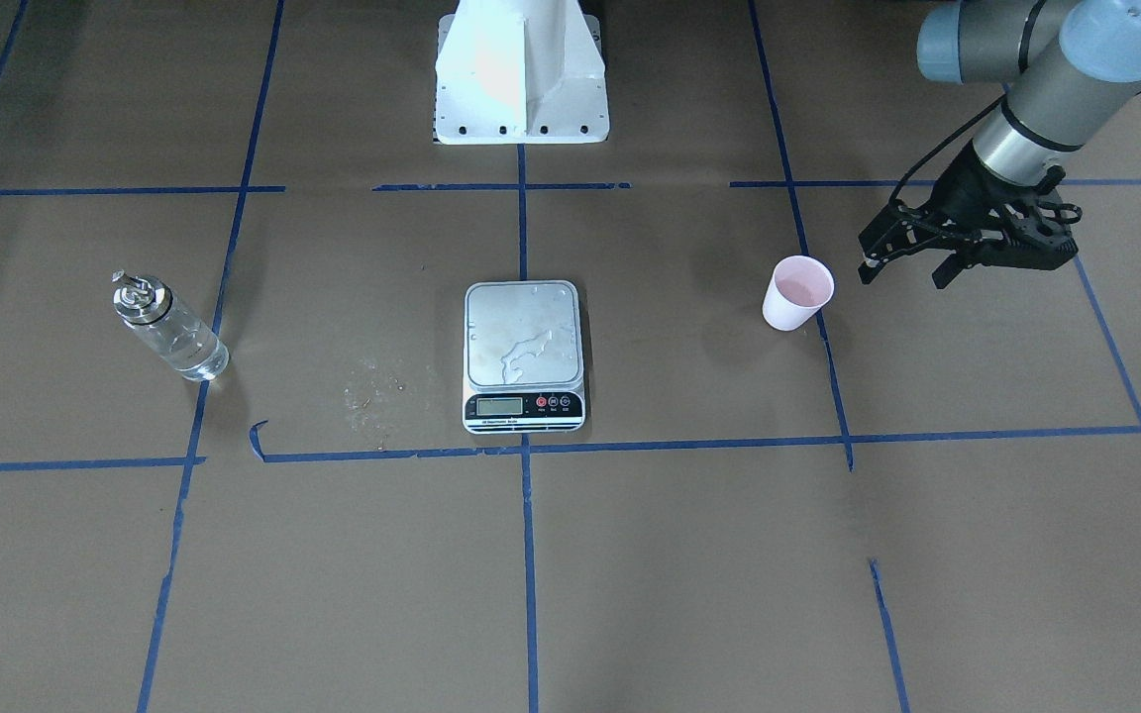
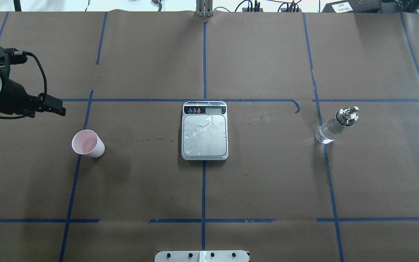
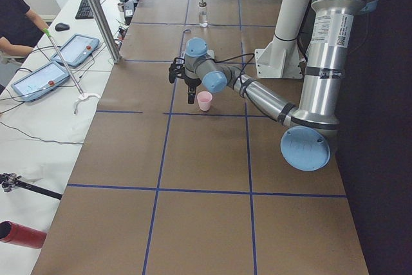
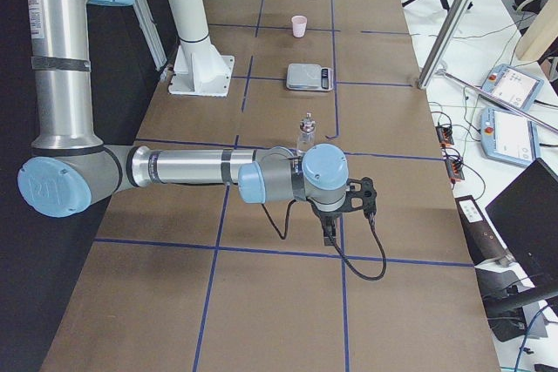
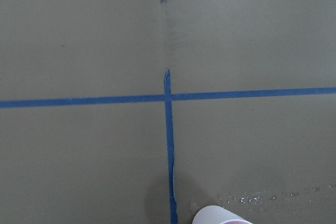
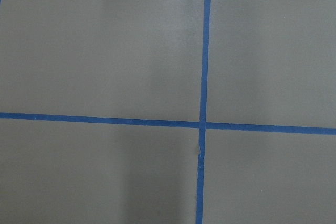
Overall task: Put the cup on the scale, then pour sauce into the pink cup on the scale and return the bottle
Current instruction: 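Reach the left gripper down to the pink cup and grasp it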
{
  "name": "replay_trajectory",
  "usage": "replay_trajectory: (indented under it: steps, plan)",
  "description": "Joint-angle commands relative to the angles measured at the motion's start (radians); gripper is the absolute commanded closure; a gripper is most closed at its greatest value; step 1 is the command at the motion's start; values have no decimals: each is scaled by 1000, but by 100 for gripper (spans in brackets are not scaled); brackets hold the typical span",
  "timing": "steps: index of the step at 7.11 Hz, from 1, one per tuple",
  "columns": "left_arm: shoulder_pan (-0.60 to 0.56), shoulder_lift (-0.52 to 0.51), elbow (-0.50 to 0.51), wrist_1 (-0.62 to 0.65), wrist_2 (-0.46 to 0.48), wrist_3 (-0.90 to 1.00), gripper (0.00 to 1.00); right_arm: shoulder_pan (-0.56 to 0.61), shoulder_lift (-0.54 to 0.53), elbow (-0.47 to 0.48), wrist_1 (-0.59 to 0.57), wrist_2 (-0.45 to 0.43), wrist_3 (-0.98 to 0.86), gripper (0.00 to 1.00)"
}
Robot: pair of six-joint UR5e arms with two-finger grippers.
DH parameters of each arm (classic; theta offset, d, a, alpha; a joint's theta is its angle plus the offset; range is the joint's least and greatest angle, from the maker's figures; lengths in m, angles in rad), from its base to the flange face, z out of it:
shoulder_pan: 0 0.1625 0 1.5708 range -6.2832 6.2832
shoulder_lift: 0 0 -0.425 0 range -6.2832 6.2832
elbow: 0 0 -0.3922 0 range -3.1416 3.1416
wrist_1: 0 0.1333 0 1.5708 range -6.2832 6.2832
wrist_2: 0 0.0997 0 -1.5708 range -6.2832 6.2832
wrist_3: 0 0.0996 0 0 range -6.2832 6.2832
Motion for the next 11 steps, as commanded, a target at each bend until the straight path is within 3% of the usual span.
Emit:
replay_trajectory:
  steps: [1,5,6,7,8,9,10,11]
  plan:
    - [122,22,47,-58,125,-105,0,-1,4,1,1,-2,1,0]
    - [159,7,61,-58,125,-105,2,-4,4,1,1,-3,1,0]
    - [165,-7,67,-57,125,-107,16,-4,4,1,1,-3,1,0]
    - [171,-28,85,-57,125,-108,36,-4,4,0,1,-3,1,0]
    - [172,-41,101,-57,125,-107,58,-2,4,1,1,-3,1,0]
    - [172,-51,116,-55,128,-107,87,-2,4,1,1,-3,1,0]
    - [170,-51,112,-52,127,-105,100,-2,4,1,1,-2,1,0]
    - [158,-53,86,-46,124,-105,100,-4,4,1,1,-2,1,0]
